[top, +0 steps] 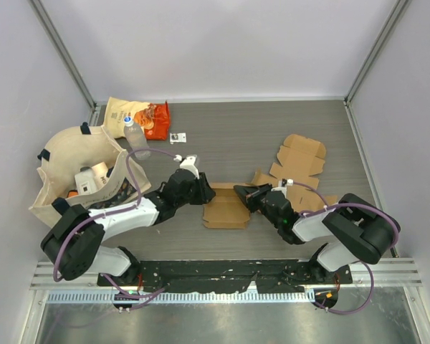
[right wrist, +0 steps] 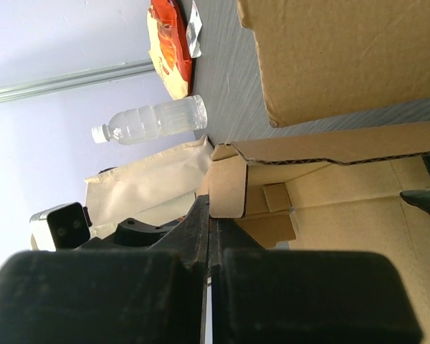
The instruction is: Fold the paper box
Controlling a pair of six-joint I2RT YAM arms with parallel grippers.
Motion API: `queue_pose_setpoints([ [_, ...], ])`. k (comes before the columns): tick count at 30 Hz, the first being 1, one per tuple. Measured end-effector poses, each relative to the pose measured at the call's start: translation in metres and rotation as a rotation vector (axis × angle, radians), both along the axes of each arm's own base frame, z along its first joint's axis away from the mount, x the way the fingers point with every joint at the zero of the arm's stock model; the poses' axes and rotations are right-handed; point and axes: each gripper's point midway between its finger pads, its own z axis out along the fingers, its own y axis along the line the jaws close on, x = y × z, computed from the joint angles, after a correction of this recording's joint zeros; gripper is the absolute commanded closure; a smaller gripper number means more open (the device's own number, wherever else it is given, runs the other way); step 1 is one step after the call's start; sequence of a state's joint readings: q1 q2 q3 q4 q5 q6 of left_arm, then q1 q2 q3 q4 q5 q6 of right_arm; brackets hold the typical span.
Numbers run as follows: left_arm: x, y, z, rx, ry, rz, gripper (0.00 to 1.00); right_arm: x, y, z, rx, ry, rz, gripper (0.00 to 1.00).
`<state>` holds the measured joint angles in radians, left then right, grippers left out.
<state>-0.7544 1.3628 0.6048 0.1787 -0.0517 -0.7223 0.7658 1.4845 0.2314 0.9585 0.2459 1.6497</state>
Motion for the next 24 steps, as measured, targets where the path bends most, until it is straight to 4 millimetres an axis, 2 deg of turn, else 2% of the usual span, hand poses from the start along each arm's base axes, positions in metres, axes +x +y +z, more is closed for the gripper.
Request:
queue_pose_setpoints([
  [5, -0.011, 0.011, 0.005, 0.021, -0.050, -0.035, 0.63, -0.001, 0.000, 0.000, 0.004, -0.002, 0.002, 0.99],
  [10, -0.014, 0.035, 0.039, 0.028, -0.190, -0.002, 0.62, -0.002, 0.000, 0.000, 0.004, -0.003, 0.003, 0.99],
  [12, -0.014, 0.045, 0.052, 0.022, -0.247, 0.026, 0.59, -0.002, 0.000, 0.000, 0.004, -0.002, 0.003, 0.99],
  [14, -0.014, 0.055, 0.057, 0.025, -0.279, 0.057, 0.60, -0.002, 0.000, 0.000, 0.004, -0.002, 0.003, 0.99],
  [16, -0.012, 0.063, 0.053, 0.047, -0.285, 0.095, 0.64, -0.002, 0.000, 0.000, 0.004, -0.002, 0.003, 0.99],
  [19, -0.008, 0.075, 0.030, 0.143, -0.235, 0.135, 0.66, -0.002, 0.000, 0.000, 0.003, -0.001, 0.003, 0.99],
  [24, -0.007, 0.066, -0.002, 0.250, -0.151, 0.062, 0.65, -0.003, 0.000, 0.000, 0.002, 0.000, 0.004, 0.99],
])
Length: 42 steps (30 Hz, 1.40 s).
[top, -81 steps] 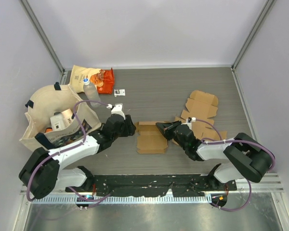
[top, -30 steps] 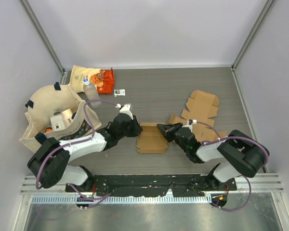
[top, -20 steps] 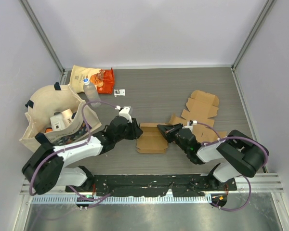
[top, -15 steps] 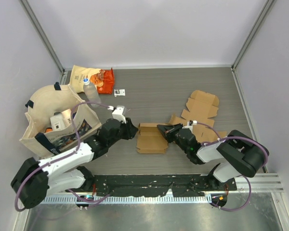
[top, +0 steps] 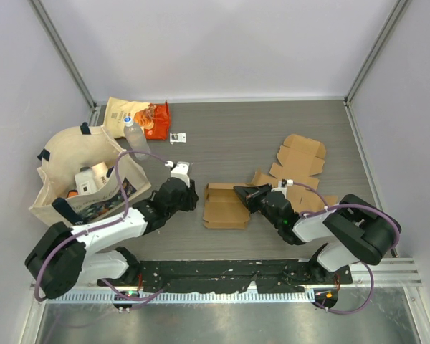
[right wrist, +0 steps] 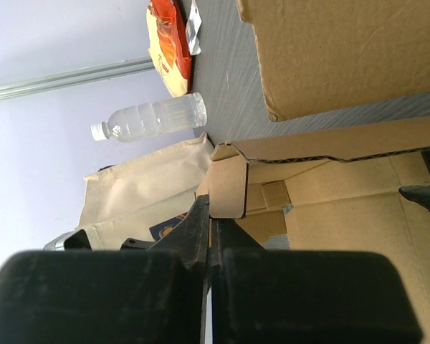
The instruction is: Fold the paper box
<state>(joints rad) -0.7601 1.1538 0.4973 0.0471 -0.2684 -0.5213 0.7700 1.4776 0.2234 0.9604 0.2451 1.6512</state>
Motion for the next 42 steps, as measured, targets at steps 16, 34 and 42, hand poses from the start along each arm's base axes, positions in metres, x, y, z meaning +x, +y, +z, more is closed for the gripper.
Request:
queue_pose_setpoints([
  [16, 0.001, -0.051, -0.004, 0.009, -0.026, -0.190, 0.57, 0.000, 0.000, 0.000, 0.001, 0.000, 0.001, 0.99],
  [34, 0.017, -0.059, -0.014, 0.171, -0.239, -0.157, 0.72, -0.001, 0.002, 0.000, 0.004, 0.000, 0.011, 0.99],
  [42, 0.023, -0.057, -0.016, 0.211, -0.312, -0.084, 0.96, 0.000, 0.004, 0.000, 0.004, 0.002, 0.006, 0.99],
])
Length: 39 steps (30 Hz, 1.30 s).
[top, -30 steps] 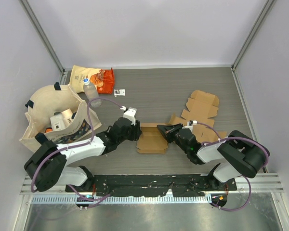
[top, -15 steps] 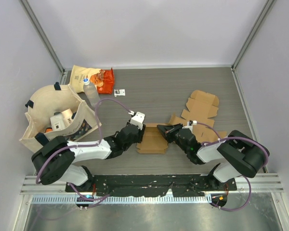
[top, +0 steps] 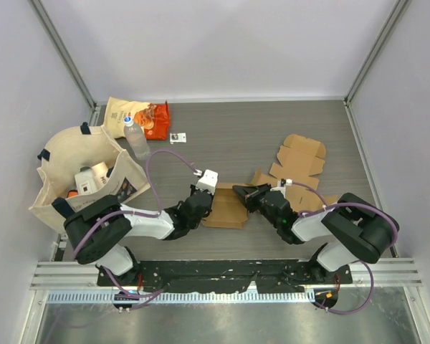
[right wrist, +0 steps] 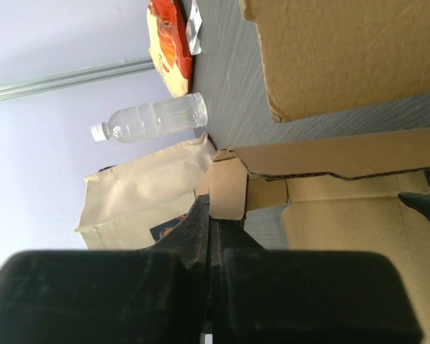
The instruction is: Fold the paper box
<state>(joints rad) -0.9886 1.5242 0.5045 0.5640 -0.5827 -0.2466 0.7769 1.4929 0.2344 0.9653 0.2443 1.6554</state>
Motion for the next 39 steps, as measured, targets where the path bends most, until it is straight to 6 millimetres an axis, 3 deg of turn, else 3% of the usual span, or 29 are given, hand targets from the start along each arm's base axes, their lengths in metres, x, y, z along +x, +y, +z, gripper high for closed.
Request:
queue_pose_setpoints([
  [1, 0.001, 0.000, 0.000, 0.005, -0.013, 0.015, 1.00, 0.000, 0.000, 0.000, 0.001, 0.000, -0.001, 0.99],
  [8, 0.004, 0.000, -0.002, 0.074, -0.102, 0.191, 1.00, 0.001, 0.001, 0.000, 0.007, 0.004, -0.014, 0.99],
  [19, 0.012, 0.001, -0.003, 0.088, -0.074, 0.360, 1.00, 0.009, 0.005, 0.000, 0.001, 0.000, -0.041, 0.99],
  [20, 0.012, 0.001, -0.004, 0.085, -0.073, 0.362, 0.93, 0.009, 0.005, 0.000, 0.001, 0.000, -0.041, 0.99],
  [26, 0.005, 0.003, -0.005, 0.064, -0.018, 0.284, 0.63, 0.006, 0.009, 0.001, 0.005, -0.001, -0.025, 0.99],
  [29, -0.010, 0.004, -0.006, 0.039, 0.038, 0.188, 0.57, 0.001, 0.014, 0.001, 0.010, 0.002, 0.006, 0.99],
  [34, -0.029, 0.008, 0.019, -0.066, 0.067, 0.078, 0.55, -0.004, 0.020, 0.002, 0.014, 0.008, 0.037, 0.99],
  [36, -0.035, 0.014, 0.032, -0.120, 0.060, 0.052, 0.60, -0.005, 0.021, 0.001, 0.015, 0.009, 0.041, 0.99],
  [39, -0.038, 0.022, 0.036, -0.156, 0.060, 0.044, 0.67, -0.005, 0.021, 0.002, 0.016, 0.010, 0.044, 0.99],
])
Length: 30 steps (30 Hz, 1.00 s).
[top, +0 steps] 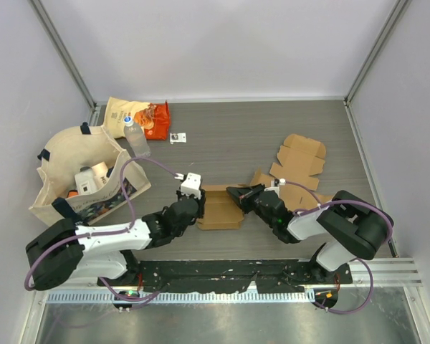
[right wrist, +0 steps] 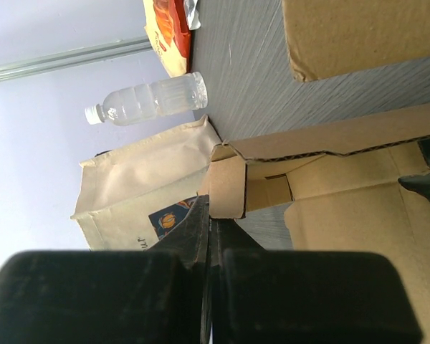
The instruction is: Fold the paper box
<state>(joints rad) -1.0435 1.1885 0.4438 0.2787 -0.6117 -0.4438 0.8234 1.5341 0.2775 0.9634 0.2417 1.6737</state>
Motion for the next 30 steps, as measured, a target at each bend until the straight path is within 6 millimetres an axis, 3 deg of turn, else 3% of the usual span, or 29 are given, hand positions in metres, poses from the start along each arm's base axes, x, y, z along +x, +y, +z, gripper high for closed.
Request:
queue_pose_setpoints([
  [8, 0.001, 0.008, -0.030, 0.064, 0.057, 0.004, 0.66, 0.001, 0.001, 0.000, -0.002, 0.002, 0.000, 0.99],
  [12, 0.007, 0.003, -0.046, 0.125, 0.082, 0.014, 0.75, 0.001, 0.001, 0.000, -0.003, 0.003, 0.001, 0.99],
  [17, 0.022, 0.002, -0.051, 0.180, 0.068, 0.078, 0.80, 0.001, 0.002, 0.000, -0.003, 0.003, 0.001, 0.99],
  [23, 0.035, 0.005, -0.057, 0.233, 0.042, 0.158, 1.00, 0.003, 0.002, 0.001, -0.005, 0.004, -0.003, 0.99],
  [30, 0.051, 0.004, -0.057, 0.282, 0.008, 0.301, 1.00, 0.009, 0.001, 0.001, -0.015, 0.002, -0.030, 0.99],
])
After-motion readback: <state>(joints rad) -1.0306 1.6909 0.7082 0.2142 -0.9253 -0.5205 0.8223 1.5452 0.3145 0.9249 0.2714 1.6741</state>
